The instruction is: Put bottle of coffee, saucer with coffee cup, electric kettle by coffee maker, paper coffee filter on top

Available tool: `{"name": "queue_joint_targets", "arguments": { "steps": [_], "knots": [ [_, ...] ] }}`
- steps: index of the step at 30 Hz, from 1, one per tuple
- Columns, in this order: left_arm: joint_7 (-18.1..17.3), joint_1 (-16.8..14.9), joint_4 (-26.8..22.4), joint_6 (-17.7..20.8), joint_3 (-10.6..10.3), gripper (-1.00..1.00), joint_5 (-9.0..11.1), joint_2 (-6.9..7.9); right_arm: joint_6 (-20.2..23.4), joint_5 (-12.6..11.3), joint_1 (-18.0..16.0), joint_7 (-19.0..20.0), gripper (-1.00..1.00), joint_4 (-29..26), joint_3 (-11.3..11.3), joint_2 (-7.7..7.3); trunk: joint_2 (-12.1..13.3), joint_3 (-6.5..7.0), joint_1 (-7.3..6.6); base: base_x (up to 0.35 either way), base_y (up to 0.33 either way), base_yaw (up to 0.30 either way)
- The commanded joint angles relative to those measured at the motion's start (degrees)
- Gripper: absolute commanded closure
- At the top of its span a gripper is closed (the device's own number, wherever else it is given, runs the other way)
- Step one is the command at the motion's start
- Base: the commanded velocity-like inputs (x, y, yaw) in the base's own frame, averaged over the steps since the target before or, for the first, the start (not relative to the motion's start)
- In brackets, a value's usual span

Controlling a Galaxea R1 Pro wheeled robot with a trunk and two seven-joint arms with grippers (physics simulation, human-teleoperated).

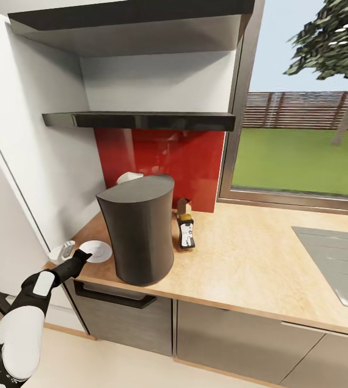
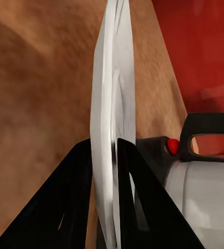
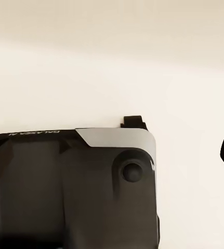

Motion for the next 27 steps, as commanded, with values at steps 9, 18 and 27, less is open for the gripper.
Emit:
{"name": "queue_joint_targets", "arguments": {
  "steps": [9,18,27],
  "knots": [
    [-0.05,-0.08,-0.03,0.35,0.26,-1.00,0.20,-1.38,0.21,-0.45,-0.05,0.08,-1.00,-0.04,0.45,-0.03,-0.13,-0.12,0.03,0.000,0.000,0.000],
    [0.04,-0.08,-0.05,0.43,0.32,-1.00,0.20,-1.43,0.21,-0.45,-0.05,0.09,-1.00,-0.04,0.45,-0.02,-0.13,-0.12,0.03,-0.036,0.014,0.000],
    [0.04,-0.08,-0.02,0.44,0.32,-1.00,0.20,-1.43,0.21,-0.44,-0.05,0.09,-1.00,-0.04,0.45,-0.02,-0.13,-0.12,0.03,-0.286,0.129,0.000]
  ]
}}
